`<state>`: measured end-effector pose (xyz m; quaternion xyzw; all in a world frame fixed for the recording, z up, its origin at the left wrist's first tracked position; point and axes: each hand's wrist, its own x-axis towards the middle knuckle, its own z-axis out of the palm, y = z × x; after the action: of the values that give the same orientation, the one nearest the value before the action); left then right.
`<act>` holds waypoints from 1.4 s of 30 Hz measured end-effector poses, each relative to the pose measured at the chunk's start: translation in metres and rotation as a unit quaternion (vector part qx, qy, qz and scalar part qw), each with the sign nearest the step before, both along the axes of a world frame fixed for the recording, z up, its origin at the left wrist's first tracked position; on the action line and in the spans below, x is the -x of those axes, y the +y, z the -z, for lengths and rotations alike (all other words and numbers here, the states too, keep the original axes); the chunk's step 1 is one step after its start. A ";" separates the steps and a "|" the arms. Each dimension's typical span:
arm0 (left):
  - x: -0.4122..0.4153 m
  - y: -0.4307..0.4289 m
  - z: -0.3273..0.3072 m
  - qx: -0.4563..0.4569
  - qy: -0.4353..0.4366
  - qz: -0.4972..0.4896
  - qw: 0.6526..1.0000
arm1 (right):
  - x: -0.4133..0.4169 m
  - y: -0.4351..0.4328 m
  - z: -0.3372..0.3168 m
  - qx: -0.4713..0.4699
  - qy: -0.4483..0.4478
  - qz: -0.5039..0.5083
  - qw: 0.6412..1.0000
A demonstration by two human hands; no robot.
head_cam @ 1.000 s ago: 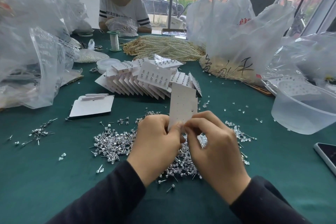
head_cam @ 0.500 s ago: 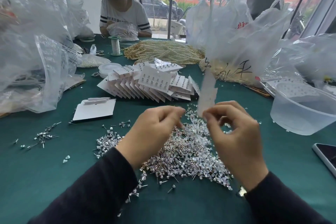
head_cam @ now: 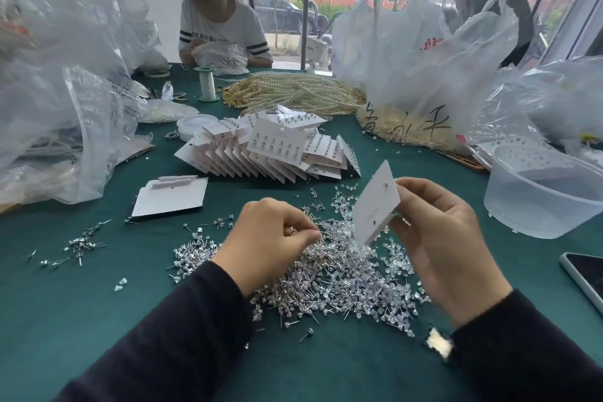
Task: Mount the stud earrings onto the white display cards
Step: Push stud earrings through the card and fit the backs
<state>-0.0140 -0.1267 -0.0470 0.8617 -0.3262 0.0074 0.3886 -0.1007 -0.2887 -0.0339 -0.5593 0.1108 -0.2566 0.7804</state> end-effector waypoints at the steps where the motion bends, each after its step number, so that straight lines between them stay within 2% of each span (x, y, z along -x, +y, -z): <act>1: 0.000 0.001 -0.001 0.019 0.020 0.001 1.000 | 0.000 0.000 0.000 -0.018 0.006 -0.013 1.000; 5: 0.000 0.003 -0.004 0.049 0.092 0.023 0.994 | -0.003 0.000 0.001 -0.051 0.031 -0.033 0.998; 23: -0.001 0.003 0.000 0.091 0.231 0.019 0.968 | -0.001 0.000 -0.002 -0.085 0.070 -0.075 0.991; 25: -0.001 0.004 -0.001 0.092 0.227 0.027 0.969 | -0.001 0.000 -0.002 -0.090 0.071 -0.075 0.991; 30: 0.002 0.005 -0.006 0.090 0.141 0.042 0.985 | -0.001 0.001 -0.001 -0.109 0.071 -0.091 0.987; 33: 0.002 0.006 -0.009 0.101 0.141 0.055 0.983 | -0.001 0.002 0.000 -0.120 0.070 -0.099 0.985; 38: 0.009 0.004 -0.015 0.192 0.139 0.103 0.966 | 0.001 0.005 0.002 -0.150 0.073 -0.147 0.975; 42: 0.017 -0.003 -0.016 0.291 0.119 0.076 0.946 | 0.003 0.013 0.002 -0.197 0.062 -0.208 0.956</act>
<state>-0.0305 -0.1297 -0.0314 0.6786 -0.3259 -0.0305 0.6576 -0.1039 -0.2759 -0.0363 -0.4204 0.0885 -0.0263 0.9026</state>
